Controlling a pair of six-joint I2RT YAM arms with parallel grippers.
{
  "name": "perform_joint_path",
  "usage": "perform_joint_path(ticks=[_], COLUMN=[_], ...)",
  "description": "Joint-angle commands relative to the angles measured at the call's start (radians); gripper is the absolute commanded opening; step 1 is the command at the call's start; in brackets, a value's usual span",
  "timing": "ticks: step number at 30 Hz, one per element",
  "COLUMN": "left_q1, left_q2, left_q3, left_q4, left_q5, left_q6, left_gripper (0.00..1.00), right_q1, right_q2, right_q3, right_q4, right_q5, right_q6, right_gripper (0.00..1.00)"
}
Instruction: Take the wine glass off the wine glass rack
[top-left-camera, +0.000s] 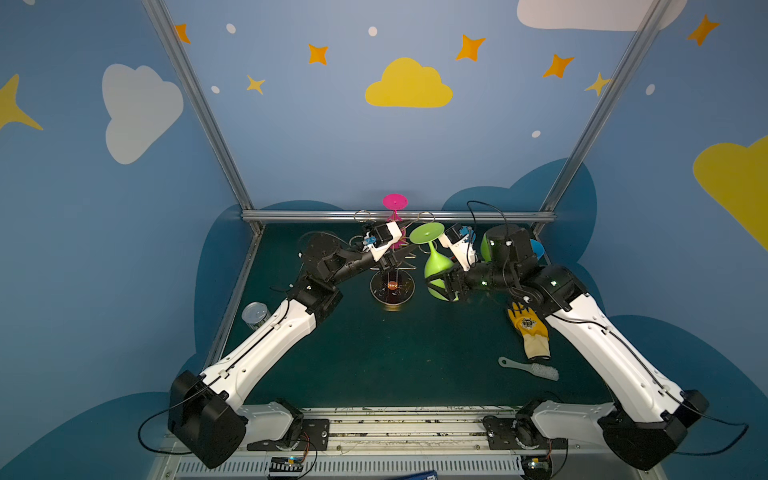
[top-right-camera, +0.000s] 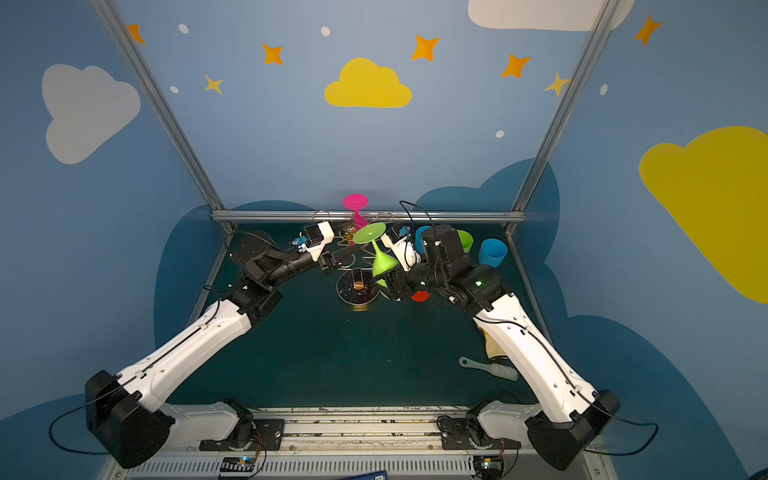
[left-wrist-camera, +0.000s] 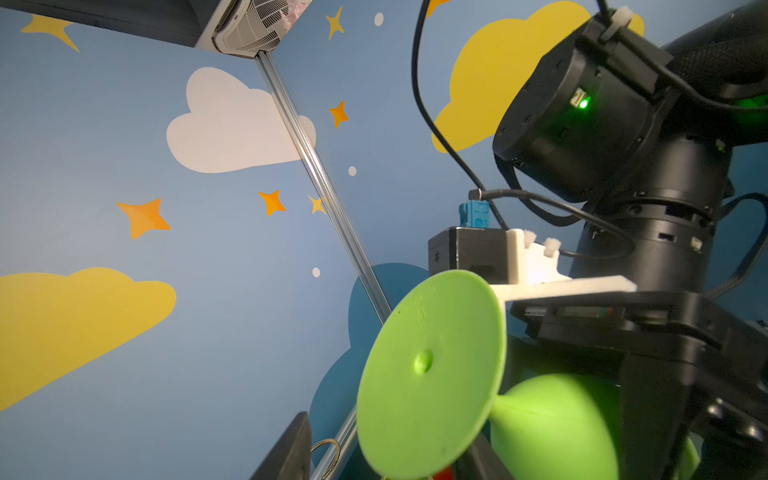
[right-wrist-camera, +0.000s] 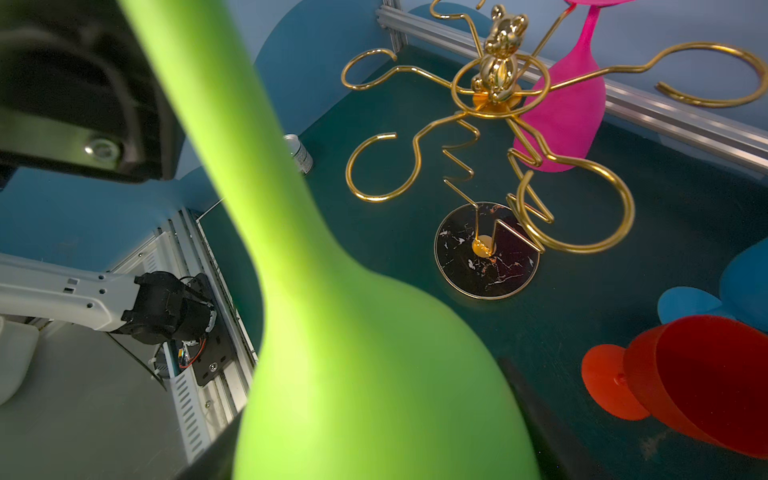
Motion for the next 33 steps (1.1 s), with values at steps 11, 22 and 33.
perform_joint_path(ticks=[11, 22, 33], left_q1=[-0.007, -0.007, 0.005], left_q2=[0.004, -0.01, -0.002], left_q3=[0.022, 0.007, 0.033], left_q4=[-0.011, -0.007, -0.123], left_q5=[0.014, -0.07, -0.178], left_q6=[0.015, -0.062, -0.317], left_gripper=[0.19, 0.03, 0.03], right_q1=[0.049, 0.036, -0.147], right_q2=[0.056, 0.007, -0.158], right_q3=[0.078, 0.032, -0.154], right_q4=[-0.044, 0.037, 0.384], right_q5=[0.01, 0.01, -0.222], right_q6=[0.008, 0.04, 0.201], right_gripper=[0.2, 0.77, 0.87])
